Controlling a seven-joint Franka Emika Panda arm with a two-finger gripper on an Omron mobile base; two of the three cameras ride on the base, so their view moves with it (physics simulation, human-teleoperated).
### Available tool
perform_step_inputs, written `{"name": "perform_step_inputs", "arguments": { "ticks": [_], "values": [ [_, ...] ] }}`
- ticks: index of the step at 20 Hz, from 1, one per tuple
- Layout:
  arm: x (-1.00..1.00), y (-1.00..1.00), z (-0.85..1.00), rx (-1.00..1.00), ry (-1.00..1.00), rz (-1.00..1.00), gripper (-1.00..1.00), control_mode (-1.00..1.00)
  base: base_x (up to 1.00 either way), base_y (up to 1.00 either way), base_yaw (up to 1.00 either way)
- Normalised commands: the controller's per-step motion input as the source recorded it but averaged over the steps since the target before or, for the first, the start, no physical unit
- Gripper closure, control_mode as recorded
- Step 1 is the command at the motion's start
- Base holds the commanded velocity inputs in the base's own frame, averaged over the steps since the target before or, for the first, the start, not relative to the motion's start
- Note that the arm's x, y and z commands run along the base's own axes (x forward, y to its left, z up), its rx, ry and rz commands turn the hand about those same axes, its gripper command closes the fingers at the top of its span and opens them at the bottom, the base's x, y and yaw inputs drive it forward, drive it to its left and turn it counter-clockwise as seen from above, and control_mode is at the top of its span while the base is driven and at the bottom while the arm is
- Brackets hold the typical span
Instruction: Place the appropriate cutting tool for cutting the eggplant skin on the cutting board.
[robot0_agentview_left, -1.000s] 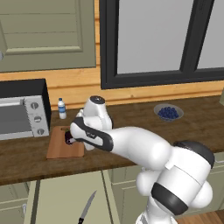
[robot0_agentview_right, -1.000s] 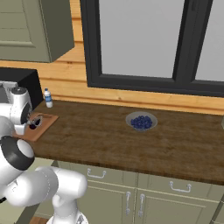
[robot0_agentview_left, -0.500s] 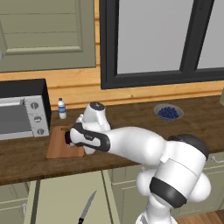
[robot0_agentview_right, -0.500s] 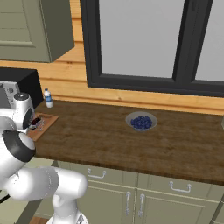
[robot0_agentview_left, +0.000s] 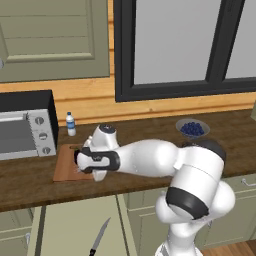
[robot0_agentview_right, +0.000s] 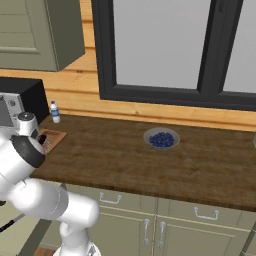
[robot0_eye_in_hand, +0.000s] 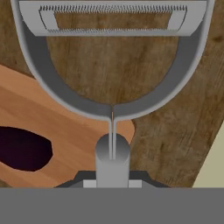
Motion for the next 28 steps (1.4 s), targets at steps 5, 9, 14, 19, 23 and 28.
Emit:
{"name": "perform_step_inputs", "arguments": {
  "ticks": [5, 9, 14, 19, 23, 28],
  "values": [
    [0.12, 0.22, -0.26, 0.0, 0.0, 0.0, 1.0, -1.0, 0.0, 0.0, 0.0],
    [0.11, 0.2, -0.26, -0.01, 0.0, 0.0, 1.0, -1.0, 0.0, 0.0, 0.0],
    [0.13, 0.17, -0.19, -0.01, 0.0, 0.0, 1.0, -1.0, 0.0, 0.0, 0.0],
    [0.13, 0.16, -0.13, 0.0, 0.0, 0.0, 1.0, -1.0, 0.0, 0.0, 0.0],
    [0.13, 0.19, -0.12, 0.0, 0.0, 0.0, 1.0, -1.0, 0.0, 0.0, 0.0],
    [0.17, 0.24, -0.13, 0.0, 0.0, 0.0, 1.0, -1.0, 0.0, 0.0, 0.0]
  ]
}}
